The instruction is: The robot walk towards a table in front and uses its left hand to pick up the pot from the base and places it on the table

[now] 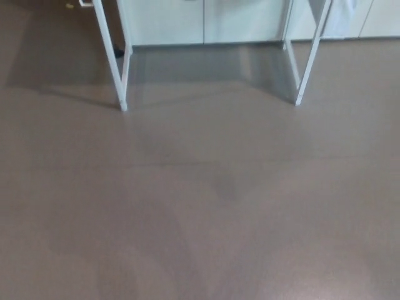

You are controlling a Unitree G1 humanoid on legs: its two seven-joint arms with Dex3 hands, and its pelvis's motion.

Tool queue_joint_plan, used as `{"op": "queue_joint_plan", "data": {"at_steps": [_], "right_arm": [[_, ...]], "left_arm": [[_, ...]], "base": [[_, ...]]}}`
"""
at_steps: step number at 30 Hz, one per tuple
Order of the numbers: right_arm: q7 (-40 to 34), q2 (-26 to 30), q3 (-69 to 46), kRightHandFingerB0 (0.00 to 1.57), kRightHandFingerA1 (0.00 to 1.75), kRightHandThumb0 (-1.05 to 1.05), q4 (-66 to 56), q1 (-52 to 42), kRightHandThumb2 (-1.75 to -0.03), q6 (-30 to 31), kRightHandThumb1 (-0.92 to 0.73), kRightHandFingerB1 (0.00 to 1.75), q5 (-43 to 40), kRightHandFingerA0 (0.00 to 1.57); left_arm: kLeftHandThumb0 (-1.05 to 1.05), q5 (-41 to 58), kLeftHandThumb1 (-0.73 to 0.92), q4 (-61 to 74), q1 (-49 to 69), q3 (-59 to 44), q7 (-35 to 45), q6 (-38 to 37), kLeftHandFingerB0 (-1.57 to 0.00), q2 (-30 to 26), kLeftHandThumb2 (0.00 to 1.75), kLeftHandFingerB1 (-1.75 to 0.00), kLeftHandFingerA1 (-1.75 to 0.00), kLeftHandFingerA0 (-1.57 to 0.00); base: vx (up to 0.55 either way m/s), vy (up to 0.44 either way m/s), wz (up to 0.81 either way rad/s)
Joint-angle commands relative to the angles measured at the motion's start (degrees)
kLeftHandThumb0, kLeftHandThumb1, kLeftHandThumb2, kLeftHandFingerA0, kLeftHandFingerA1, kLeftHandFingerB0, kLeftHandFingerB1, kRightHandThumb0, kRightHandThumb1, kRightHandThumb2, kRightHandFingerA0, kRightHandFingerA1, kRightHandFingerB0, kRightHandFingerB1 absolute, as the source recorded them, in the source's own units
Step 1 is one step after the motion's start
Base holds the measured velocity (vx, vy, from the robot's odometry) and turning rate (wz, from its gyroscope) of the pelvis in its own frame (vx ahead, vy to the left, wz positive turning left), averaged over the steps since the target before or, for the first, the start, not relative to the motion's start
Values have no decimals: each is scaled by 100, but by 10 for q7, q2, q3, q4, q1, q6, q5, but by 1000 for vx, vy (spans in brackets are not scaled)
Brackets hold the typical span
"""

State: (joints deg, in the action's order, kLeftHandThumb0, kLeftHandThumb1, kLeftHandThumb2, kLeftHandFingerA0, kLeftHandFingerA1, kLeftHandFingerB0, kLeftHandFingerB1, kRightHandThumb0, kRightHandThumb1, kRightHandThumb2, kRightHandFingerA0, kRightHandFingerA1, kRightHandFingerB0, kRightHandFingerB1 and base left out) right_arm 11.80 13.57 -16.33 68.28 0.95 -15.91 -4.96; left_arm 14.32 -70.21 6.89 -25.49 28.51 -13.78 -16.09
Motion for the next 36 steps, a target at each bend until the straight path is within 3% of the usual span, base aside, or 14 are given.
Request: {"op": "queue_joint_plan", "data": {"at_steps": [1,16,17,18,19,25,28,29,30,36], "right_arm": [[5,4,7,36,43,-28,5,9,-54,-5,-50,41,0,36],[12,8,14,35,41,-25,3,19,-55,5,-51,40,-4,34],[10,8,14,35,41,-25,5,22,-55,9,-51,40,-4,35],[9,9,14,35,41,-25,6,23,-55,10,-51,40,-3,35],[5,10,19,36,41,-27,7,27,-55,11,-51,39,2,36],[11,9,21,37,43,-28,10,12,-55,-4,-50,41,2,37],[9,8,27,35,42,-26,12,11,-55,-2,-52,40,6,36],[8,8,28,34,42,-26,12,11,-55,-3,-52,40,7,36],[7,8,28,35,43,-27,12,10,-55,-4,-51,41,6,37],[5,6,28,36,44,-28,13,11,-55,-7,-51,41,5,39]], "left_arm": [[-17,14,39,1,-3,-10,10,-10,-10,-12,85,-46,-58,-36],[-19,3,38,21,-9,3,-10,-13,-11,-8,84,-46,-56,-31],[-23,3,53,16,-15,2,-11,-10,-25,-11,56,-31,-38,-40],[-23,4,53,13,-17,2,-12,-8,-25,-12,56,-31,-38,-40],[-19,0,37,12,-21,5,-13,-11,-13,-13,83,-46,-55,-31],[-19,-3,38,23,0,12,-15,-22,-11,-12,85,-46,-58,-38],[-21,-1,37,11,0,11,-17,-20,-11,-16,83,-46,-56,-33],[-26,0,52,13,1,12,-16,-21,-24,-16,55,-30,-38,-43],[-20,0,38,16,3,13,-16,-22,-11,-15,85,-46,-57,-36],[-21,-1,38,8,-3,16,-17,-19,-10,-19,84,-45,-57,-33]], "base": [[329,299,-28],[288,8,16],[272,-183,29],[232,-134,-10],[181,-92,2],[284,12,-14],[324,131,-16],[318,357,8],[314,334,-71],[277,175,5]]}}
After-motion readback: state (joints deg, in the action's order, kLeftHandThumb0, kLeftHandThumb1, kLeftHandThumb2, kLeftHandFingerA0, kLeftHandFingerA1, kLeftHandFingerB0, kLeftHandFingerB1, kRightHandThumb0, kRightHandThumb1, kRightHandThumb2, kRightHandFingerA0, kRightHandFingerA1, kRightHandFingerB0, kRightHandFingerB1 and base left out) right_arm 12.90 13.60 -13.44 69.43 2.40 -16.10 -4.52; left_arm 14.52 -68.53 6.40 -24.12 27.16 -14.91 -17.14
